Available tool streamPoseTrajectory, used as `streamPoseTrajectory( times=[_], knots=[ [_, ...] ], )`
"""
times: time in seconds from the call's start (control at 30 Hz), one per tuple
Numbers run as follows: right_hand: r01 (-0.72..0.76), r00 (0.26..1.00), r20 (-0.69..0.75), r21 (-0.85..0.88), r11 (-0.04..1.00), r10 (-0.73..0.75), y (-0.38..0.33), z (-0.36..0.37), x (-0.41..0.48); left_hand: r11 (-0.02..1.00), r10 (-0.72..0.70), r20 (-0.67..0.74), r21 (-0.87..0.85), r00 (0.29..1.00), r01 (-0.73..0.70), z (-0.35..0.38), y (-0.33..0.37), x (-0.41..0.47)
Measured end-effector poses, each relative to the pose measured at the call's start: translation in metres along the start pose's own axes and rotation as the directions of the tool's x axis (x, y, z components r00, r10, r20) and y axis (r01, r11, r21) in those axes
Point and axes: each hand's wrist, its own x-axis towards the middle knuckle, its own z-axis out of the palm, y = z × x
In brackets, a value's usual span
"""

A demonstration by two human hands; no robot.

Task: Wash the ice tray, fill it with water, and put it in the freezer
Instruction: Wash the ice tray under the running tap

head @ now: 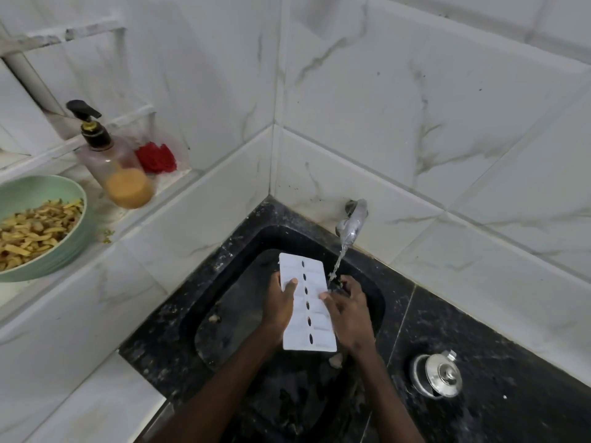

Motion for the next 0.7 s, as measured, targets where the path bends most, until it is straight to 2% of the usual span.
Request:
streamPoseTrajectory(
  times=[0.07, 0.17, 0.3, 0.43, 0.47, 0.57, 0.6, 0.7],
  knots=[
    [-0.062, 0.997, 0.037, -0.014, 0.998, 0.063, -0.002, 0.002, 0.002, 1.000, 0.014, 0.013, 0.011, 1.000, -0.014, 0.004, 0.004, -0.003],
    [-0.018, 0.992, 0.125, 0.118, 0.993, 0.003, -0.013, 0.005, -0.007, 1.000, 0.008, 0.019, 0.019, 1.000, -0.009, 0.003, 0.011, -0.003],
    [-0.038, 0.999, 0.013, 0.202, 0.979, 0.036, -0.009, -0.002, -0.019, 0.998, -0.013, -0.040, 0.060, 0.999, 0.015, 0.003, 0.005, 0.002],
    [-0.034, 0.999, -0.016, 0.042, 0.999, 0.034, -0.004, 0.004, -0.020, 0.999, -0.046, -0.042, 0.002, 0.998, 0.046, 0.008, 0.003, 0.004],
    [-0.044, 0.999, 0.001, 0.050, 0.998, 0.044, -0.006, 0.008, -0.021, 0.999, -0.042, -0.034, -0.011, 0.999, 0.041, 0.010, 0.005, 0.001],
    [-0.050, 0.998, 0.049, 0.222, 0.974, 0.040, -0.015, 0.017, -0.027, 1.000, -0.017, -0.073, -0.023, 0.997, 0.016, 0.012, 0.007, -0.001],
    [-0.028, 0.998, 0.055, 0.230, 0.973, 0.016, -0.015, 0.019, -0.030, 1.000, -0.015, -0.092, -0.010, 0.996, 0.015, 0.011, 0.006, 0.000],
    [0.029, 1.000, -0.005, 0.009, 1.000, -0.029, -0.009, 0.015, -0.029, 0.999, -0.033, -0.099, -0.024, 0.995, 0.031, 0.009, 0.004, 0.002]
  ],
)
